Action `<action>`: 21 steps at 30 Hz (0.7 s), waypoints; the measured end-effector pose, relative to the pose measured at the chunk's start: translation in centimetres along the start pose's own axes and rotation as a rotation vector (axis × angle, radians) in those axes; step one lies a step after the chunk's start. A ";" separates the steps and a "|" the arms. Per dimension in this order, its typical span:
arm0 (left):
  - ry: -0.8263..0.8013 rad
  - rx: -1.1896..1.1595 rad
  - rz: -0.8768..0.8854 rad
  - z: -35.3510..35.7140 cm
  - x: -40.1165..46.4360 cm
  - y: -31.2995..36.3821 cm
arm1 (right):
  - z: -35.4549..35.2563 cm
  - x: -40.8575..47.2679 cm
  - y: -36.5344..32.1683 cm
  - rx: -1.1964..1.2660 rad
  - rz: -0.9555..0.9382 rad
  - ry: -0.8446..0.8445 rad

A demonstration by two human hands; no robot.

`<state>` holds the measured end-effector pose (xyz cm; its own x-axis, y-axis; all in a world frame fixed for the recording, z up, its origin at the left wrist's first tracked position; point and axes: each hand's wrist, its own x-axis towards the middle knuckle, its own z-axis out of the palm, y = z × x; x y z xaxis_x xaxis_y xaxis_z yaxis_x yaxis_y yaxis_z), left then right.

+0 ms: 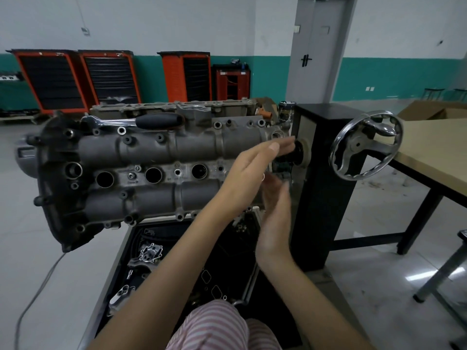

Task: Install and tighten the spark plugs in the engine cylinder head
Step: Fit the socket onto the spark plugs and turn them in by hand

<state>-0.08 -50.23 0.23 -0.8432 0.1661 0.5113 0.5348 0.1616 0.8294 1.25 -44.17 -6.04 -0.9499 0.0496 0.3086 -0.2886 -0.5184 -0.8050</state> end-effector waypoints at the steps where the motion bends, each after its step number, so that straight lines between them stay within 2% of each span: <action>1: 0.022 -0.006 0.017 0.3 -0.2 -0.1 | 0.1 1.3 -0.6 0.056 0.011 0.036; 4: 0.130 -0.081 0.074 0.8 -0.9 -0.6 | 1.0 4.6 -2.4 0.056 0.053 -0.039; 8: 0.242 -0.148 0.182 1.9 -3.0 -1.9 | 2.7 6.0 -3.4 -0.038 -0.069 -0.225; 13: 0.306 -0.146 0.136 3.2 -4.4 -3.3 | 2.8 5.7 -3.4 -0.096 -0.029 -0.375; 16: 0.280 -0.121 0.108 2.9 -3.2 -2.7 | 2.4 4.4 -3.4 -0.093 -0.019 -0.390; 19: 0.271 -0.148 0.105 2.1 -1.5 -1.6 | 1.8 2.5 -2.6 -0.191 -0.105 -0.330; 21: 0.244 -0.148 0.121 1.4 -0.3 -0.7 | 1.8 1.3 -2.1 -0.063 -0.076 -0.331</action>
<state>-0.12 -49.07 -0.88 -0.7721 -0.0656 0.6321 0.6330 0.0087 0.7741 0.82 -44.53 -3.06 -0.8378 -0.1995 0.5083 -0.3737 -0.4693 -0.8001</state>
